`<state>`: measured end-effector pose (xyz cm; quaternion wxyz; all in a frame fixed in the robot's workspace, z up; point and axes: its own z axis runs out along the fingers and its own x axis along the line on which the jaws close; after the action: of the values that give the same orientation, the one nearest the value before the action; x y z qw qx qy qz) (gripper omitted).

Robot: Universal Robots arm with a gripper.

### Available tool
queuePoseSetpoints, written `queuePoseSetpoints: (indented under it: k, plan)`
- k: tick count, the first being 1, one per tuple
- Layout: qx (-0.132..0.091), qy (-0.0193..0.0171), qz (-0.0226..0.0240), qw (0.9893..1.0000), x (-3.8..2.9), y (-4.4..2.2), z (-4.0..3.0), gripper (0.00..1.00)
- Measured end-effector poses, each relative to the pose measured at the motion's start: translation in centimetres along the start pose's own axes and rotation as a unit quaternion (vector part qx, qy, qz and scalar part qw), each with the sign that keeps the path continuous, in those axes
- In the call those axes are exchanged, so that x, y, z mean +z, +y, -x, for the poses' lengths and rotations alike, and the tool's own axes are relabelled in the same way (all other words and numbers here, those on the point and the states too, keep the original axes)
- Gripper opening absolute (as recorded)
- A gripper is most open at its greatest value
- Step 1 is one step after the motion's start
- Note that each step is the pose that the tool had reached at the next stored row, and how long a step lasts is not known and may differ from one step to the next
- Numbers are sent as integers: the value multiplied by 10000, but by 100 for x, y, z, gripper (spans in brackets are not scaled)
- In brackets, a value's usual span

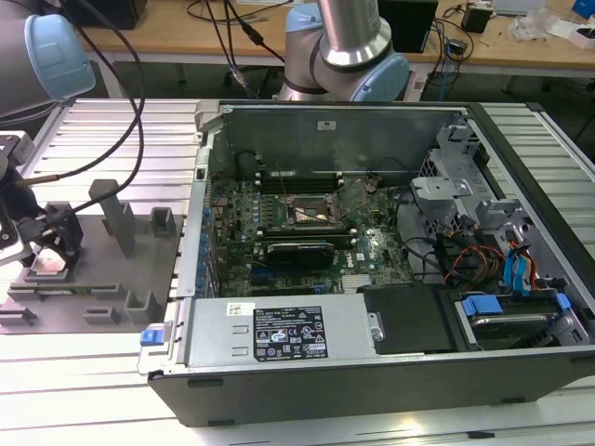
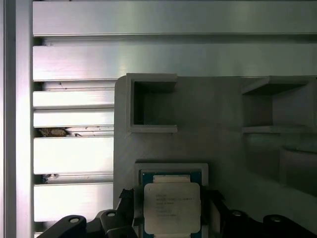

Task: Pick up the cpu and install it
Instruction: 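Pick up the cpu and move it towards the insertion slot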

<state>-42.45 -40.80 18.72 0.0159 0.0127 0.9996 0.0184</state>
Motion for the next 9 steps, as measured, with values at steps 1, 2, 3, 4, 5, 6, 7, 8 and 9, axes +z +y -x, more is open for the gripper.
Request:
queuePoseSetpoints:
  k: [1, 2, 3, 4, 5, 6, 7, 8, 9]
  plan:
    - [0, 0, 0, 10000, -1, 0, 0, 68]
    - [0, 0, 0, 10000, -2, 0, 0, 68]
    - [0, 0, 0, 10000, -2, 0, 0, 68]
    - [0, 0, 0, 10000, -3, 0, 0, 67]
    - [0, 0, 0, 10000, -3, 0, 0, 67]
    - [0, 1, -1, 10000, -4, 0, 0, 60]
    - [0, 0, -1, 10000, -4, 0, 0, 55]
    - [0, 0, 0, 10000, -5, 0, 0, 55]
    - [0, 0, 0, 10000, -5, 0, 0, 55]
